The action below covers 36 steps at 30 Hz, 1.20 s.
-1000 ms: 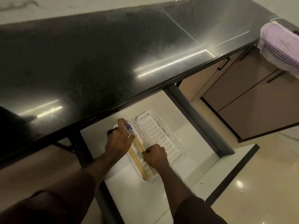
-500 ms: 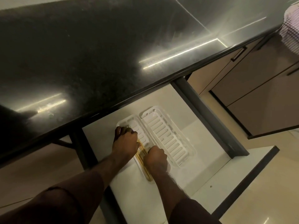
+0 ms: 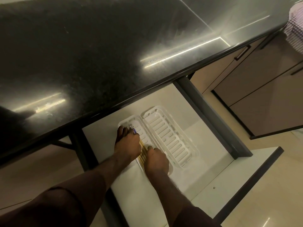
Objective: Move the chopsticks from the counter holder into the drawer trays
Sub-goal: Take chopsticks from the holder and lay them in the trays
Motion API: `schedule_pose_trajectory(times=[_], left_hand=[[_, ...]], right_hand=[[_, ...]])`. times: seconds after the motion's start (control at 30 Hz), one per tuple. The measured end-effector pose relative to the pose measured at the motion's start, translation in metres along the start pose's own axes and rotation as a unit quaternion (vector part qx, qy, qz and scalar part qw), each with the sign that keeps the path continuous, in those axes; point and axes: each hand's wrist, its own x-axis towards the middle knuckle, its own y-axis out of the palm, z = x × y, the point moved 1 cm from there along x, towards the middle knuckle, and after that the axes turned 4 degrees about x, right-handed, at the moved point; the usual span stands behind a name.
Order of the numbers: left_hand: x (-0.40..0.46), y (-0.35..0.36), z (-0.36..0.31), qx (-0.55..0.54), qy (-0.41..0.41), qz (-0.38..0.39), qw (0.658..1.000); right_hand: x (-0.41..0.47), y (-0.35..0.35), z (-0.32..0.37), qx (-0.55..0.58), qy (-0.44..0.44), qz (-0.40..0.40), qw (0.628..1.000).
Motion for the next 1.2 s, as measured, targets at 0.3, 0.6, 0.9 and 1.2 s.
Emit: schedule_pose_trajectory(times=[0.3,0.6,0.9,1.2], left_hand=[[0.000,-0.007,0.003,0.009,-0.005,0.005,1.000],[-0.018,-0.042,0.010,-0.050,0.043,-0.071,0.995],[-0.082,-0.145,0.021,-0.283,0.106,-0.188,0.934],[-0.185,-0.238,0.061,-0.342,0.069,-0.389,0.853]], right_hand=[[-0.005,-0.013,0.006,0.003,-0.026,0.006,1.000],[-0.027,-0.059,0.019,0.075,-0.024,-0.068,0.995],[-0.088,-0.146,0.048,0.117,-0.073,-0.178,0.974],[-0.190,-0.218,0.106,0.159,-0.228,-0.299,0.913]])
